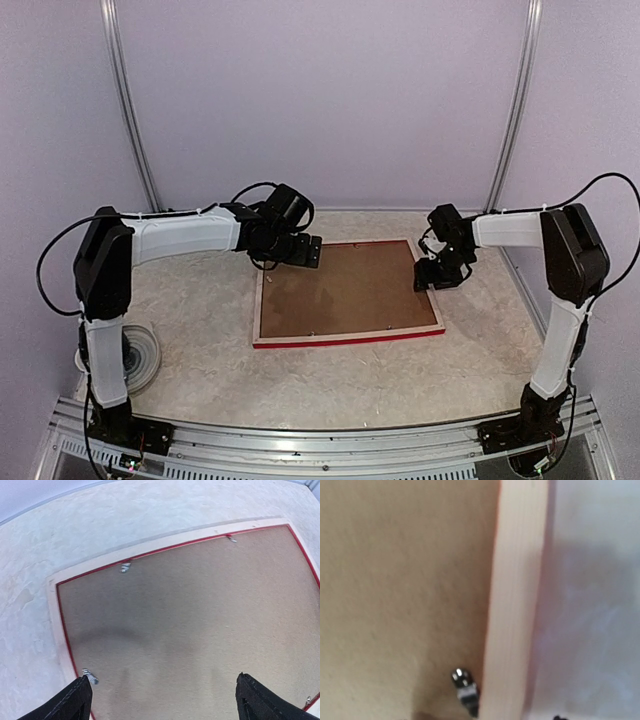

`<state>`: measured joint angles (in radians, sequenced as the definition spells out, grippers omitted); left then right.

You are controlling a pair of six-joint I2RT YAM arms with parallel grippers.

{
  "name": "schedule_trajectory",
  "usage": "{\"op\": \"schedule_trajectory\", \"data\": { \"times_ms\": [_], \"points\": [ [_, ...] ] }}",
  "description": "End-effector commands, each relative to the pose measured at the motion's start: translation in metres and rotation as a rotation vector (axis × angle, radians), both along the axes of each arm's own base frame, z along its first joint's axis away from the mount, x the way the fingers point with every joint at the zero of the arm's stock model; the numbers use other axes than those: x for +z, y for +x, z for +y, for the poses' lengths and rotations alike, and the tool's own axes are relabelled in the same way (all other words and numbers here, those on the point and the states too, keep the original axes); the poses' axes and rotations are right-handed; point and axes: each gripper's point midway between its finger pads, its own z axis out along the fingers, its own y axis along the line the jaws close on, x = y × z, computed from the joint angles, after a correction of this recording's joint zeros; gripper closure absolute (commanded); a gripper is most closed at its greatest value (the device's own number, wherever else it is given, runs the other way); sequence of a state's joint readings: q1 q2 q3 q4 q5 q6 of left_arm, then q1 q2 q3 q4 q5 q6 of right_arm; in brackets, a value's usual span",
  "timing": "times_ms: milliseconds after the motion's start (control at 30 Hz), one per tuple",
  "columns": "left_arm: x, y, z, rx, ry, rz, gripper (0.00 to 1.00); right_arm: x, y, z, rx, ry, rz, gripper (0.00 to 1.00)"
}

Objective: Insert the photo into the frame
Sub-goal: Press the fastener onto the backboard.

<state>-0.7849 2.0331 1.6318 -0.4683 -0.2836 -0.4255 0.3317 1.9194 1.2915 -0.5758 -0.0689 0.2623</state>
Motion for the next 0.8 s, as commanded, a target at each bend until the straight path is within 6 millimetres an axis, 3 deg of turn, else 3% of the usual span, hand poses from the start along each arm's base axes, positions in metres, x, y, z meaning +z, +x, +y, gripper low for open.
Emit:
{"op": "schedule_trajectory", "data": {
  "times_ms": [0, 300, 767],
  "points": [
    [-0.005, 0.013, 0.046, 0.089, 0.034, 0.010, 0.01, 0.010, -0.001, 0.001, -0.013, 0.031, -0.035, 0.39],
    [-0.036, 0.033, 0.093, 0.182, 0.014, 0.077, 0.01, 0.008, -0.005, 0.002, -0.007, 0.030, -0.035, 0.39],
    [-0.083, 0.033, 0.112, 0.212, 0.053, 0.177, 0.10, 0.002, -0.008, 0.006, 0.005, 0.032, -0.026, 0.39]
  ]
}}
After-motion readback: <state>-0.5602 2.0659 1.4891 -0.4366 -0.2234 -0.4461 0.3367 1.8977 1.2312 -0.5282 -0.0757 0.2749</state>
